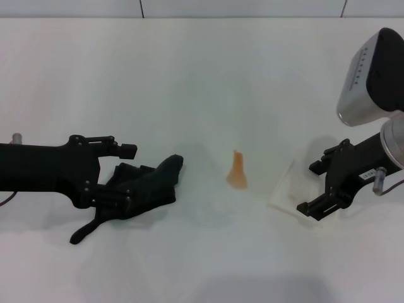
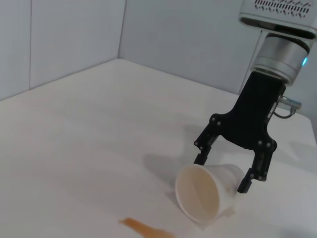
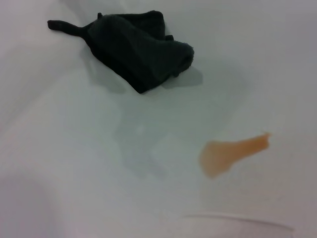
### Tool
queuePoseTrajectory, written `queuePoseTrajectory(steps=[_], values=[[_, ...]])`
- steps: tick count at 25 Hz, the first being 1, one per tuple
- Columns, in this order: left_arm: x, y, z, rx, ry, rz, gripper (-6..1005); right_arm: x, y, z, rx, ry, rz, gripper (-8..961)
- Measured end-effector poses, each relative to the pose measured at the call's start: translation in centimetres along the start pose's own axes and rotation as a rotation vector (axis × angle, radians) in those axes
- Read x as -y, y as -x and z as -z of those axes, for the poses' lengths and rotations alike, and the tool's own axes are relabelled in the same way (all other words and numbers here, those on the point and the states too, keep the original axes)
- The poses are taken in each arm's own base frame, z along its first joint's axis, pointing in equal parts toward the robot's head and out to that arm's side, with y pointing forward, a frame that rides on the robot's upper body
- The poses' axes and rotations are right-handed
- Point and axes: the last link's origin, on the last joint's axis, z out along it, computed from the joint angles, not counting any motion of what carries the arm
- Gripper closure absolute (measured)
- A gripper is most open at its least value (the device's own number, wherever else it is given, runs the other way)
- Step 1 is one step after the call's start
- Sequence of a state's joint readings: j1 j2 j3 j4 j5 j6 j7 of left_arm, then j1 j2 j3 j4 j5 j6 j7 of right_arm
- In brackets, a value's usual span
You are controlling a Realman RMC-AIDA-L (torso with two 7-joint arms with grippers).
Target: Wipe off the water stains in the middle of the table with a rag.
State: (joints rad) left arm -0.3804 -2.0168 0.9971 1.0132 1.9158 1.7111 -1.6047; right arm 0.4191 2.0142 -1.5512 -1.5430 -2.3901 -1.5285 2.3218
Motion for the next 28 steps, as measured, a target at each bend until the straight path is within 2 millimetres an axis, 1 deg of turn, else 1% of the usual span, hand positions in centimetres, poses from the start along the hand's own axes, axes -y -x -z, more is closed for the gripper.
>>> queuePoseTrajectory(steps=[18,22,28], values=[[0.0,0.1,0.0,-0.001,0.002,0.004,115,0.1,-0.1,-1.1,-0.020,-0.002,0.002,176],[0.0,0.1,0.0,-0.001,0.002,0.005,115,0.1,-0.1,-1.1,-0.021,-0.002,0.003,193],[0.0,0.1,0.0,-0.001,0.002,0.005,115,0.0,0.2,-0.9,-0.017,-0.008,0.009,245]])
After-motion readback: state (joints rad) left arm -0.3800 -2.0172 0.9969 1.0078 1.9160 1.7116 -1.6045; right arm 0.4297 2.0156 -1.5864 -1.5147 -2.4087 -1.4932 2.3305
